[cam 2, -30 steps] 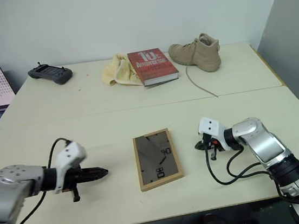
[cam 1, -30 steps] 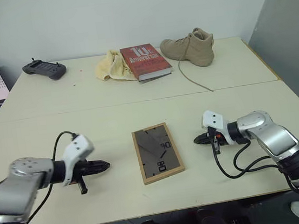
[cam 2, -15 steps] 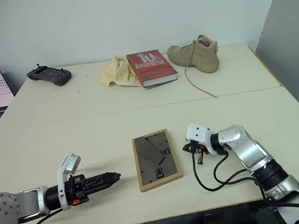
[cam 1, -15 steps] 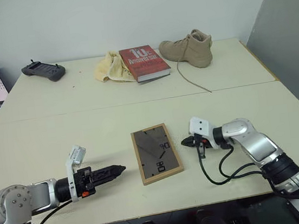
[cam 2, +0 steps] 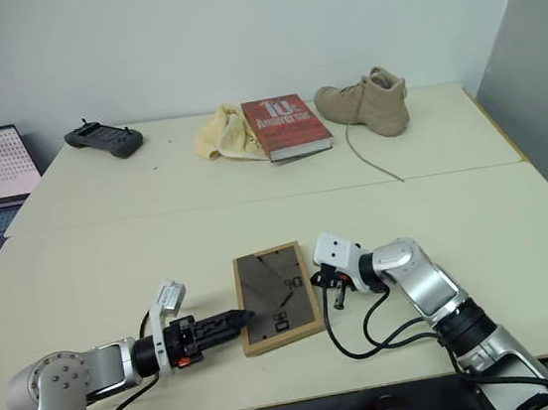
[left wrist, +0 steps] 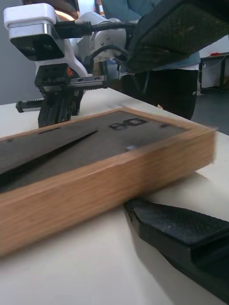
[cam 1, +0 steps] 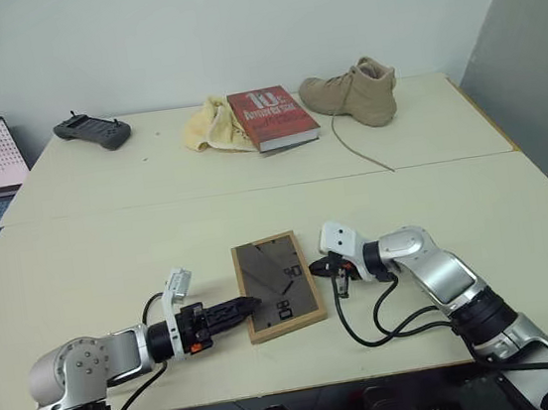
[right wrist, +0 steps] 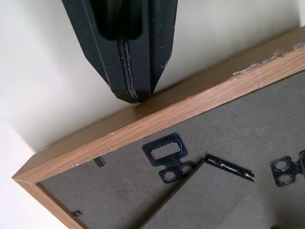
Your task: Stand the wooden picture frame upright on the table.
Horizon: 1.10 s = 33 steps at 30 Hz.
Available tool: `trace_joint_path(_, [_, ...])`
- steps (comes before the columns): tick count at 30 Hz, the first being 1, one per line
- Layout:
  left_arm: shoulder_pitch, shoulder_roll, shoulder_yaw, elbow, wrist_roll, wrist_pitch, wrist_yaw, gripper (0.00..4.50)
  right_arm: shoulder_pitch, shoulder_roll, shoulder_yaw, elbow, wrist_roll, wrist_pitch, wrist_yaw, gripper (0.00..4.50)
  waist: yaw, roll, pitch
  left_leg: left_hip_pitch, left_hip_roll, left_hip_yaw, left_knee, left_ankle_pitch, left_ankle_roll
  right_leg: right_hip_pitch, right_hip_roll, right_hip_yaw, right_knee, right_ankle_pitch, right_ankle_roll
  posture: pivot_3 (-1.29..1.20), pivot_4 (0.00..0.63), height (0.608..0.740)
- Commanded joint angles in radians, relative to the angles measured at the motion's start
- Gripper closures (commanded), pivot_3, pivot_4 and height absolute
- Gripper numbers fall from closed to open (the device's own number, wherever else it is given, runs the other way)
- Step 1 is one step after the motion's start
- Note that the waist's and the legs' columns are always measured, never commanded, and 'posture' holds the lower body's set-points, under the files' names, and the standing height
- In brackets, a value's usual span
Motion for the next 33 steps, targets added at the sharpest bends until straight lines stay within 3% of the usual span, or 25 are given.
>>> trace_joint_path(1, [0.026, -0.048, -0.085, -0.016, 0.021, -0.002, 0.056, 0.04, -0.002, 0.006, -0.004, -0.058, 0.011, 0.020, -0.011, 4.50, 0.008, 0.000, 0.000, 0.000, 0.000, 0.000, 0.000, 0.000, 0.000, 0.000, 0.000, 0.000, 0.000, 0.000, 0.000, 0.00, 0.150, 0.740])
trace_joint_path(3, [0.017, -0.053, -0.064, -0.008, 0.025, -0.008, 0.075, 0.04, 0.004, -0.002, -0.010, -0.058, 0.011, 0.026, -0.015, 4.50, 0.011, 0.000, 0.000, 0.000, -0.001, 0.000, 0.000, 0.000, 0.000, 0.000, -0.001, 0.000, 0.000, 0.000, 0.000, 0.00, 0.150, 0.740])
trace_joint_path(7, [-0.010, -0.016, 0.012, 0.021, -0.027, 0.027, 0.056, 0.64, 0.002, -0.016, -0.028, -0.038, 0.004, 0.023, -0.032, 4.50, 0.008, -0.001, 0.000, 0.000, -0.001, 0.000, 0.000, 0.000, 0.000, 0.000, -0.001, 0.000, 0.000, 0.000, 0.000, 0.00, 0.150, 0.740])
trace_joint_path(13, [-0.044, 0.032, 0.035, -0.025, -0.065, 0.033, 0.049, 1.92, -0.019, -0.013, -0.067, -0.026, 0.029, 0.037, -0.056, 4.50, -0.003, -0.002, 0.000, 0.000, 0.000, 0.000, -0.001, 0.000, 0.000, -0.001, 0.001, 0.000, 0.001, 0.000, 0.000, 0.00, 0.150, 0.740])
trace_joint_path(19, [-0.170, -0.005, 0.104, -0.062, -0.137, 0.057, 0.116, 3.10, -0.132, -0.039, -0.194, 0.033, 0.078, 0.037, -0.077, 4.50, -0.004, -0.003, 0.002, -0.001, 0.000, -0.001, 0.000, 0.000, 0.000, -0.001, 0.001, -0.001, 0.000, 0.000, 0.000, 0.00, 0.150, 0.740])
trace_joint_path(24, [-0.298, -0.009, 0.131, -0.051, -0.148, 0.011, 0.172, 3.20, -0.283, -0.004, -0.353, 0.013, 0.280, 0.167, -0.040, 4.50, -0.008, -0.005, 0.004, -0.002, 0.001, -0.001, 0.000, 0.001, -0.001, -0.002, 0.001, -0.001, 0.000, 0.000, 0.000, 0.00, 0.150, 0.740])
trace_joint_path(28, [-0.425, -0.004, 0.137, -0.011, -0.132, -0.074, 0.209, 3.20, -0.389, 0.000, -0.399, 0.020, 0.374, 0.254, -0.015, 3.72, -0.016, -0.006, 0.004, -0.003, 0.001, -0.001, -0.001, 0.002, -0.003, -0.002, 0.001, -0.001, -0.001, 0.000, 0.000, 0.00, 0.150, 0.740])
trace_joint_path(33, [-0.473, 0.027, 0.098, 0.011, -0.109, -0.148, 0.189, 3.20, -0.437, 0.015, -0.394, 0.042, 0.427, 0.294, -0.017, 2.72, -0.019, -0.006, 0.004, -0.005, 0.001, -0.001, 0.000, 0.002, -0.003, -0.004, 0.001, -0.001, -0.001, 0.000, 0.000, 0.00, 0.150, 0.740])
